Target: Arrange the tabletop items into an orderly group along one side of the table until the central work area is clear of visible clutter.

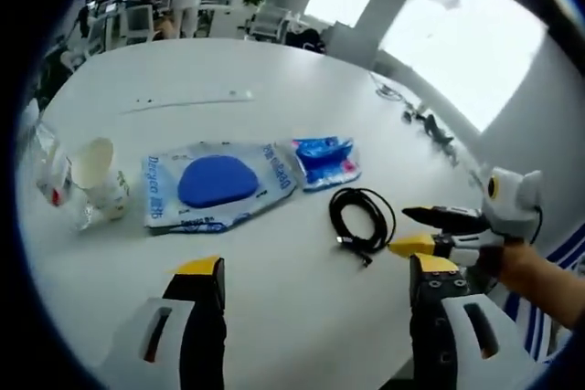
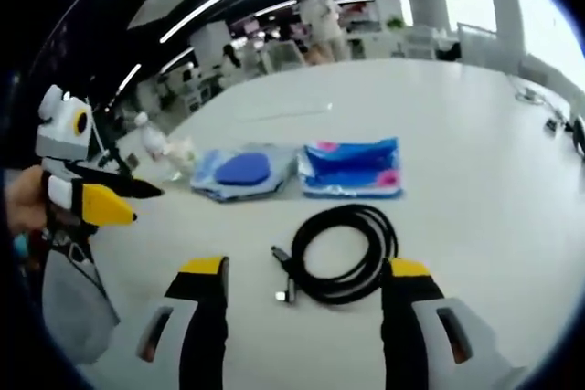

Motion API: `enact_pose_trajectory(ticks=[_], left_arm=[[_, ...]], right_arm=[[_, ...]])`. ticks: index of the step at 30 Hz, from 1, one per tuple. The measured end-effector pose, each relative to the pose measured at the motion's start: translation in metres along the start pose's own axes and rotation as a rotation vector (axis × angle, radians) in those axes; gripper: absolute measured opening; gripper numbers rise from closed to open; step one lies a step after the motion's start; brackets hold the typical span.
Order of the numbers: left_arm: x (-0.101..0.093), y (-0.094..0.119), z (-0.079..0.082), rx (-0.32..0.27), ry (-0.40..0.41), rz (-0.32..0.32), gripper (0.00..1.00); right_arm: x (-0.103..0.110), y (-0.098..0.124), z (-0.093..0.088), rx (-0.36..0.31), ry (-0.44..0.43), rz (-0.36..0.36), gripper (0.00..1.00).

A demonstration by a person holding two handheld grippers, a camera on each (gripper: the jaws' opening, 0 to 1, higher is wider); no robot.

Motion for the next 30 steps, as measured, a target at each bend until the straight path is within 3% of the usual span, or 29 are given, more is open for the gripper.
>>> enact_pose_trajectory(ticks=[9, 19, 24, 30], left_arm=[[0.04, 0.053, -0.016, -0.066, 0.069, 0.043, 0.85], [0.069, 0.095, -0.034, -0.08, 0.058, 0.075, 0.89], [0.08, 0.112, -0.047, -0.057, 0.05, 0.073, 0.91], [0.091, 0.139, -0.055, -0.081, 0.049, 0.072, 0.92]], right_arm=[[0.034, 0.011, -0.002, -0.002, 0.016, 0.002, 0.68], [0.071, 0.02, -0.005, -0.03, -0.014, 0.022, 0.71], [0.079, 0.032, -0.007, -0.04, -0.01, 0.014, 0.72], [0.077, 0.052, -0.017, -0.029, 0.014, -0.016, 0.73]])
Point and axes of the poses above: the point that each gripper's makers call its tool centre point, and the gripper's own axes: y roughly backward along the fingers, x roughly to its left, z roughly out of its top, the point moved 7 cm from there along y, roughly backward along the fingers, and after that the axes turned 1 degree about x, right-handed, at the moved point
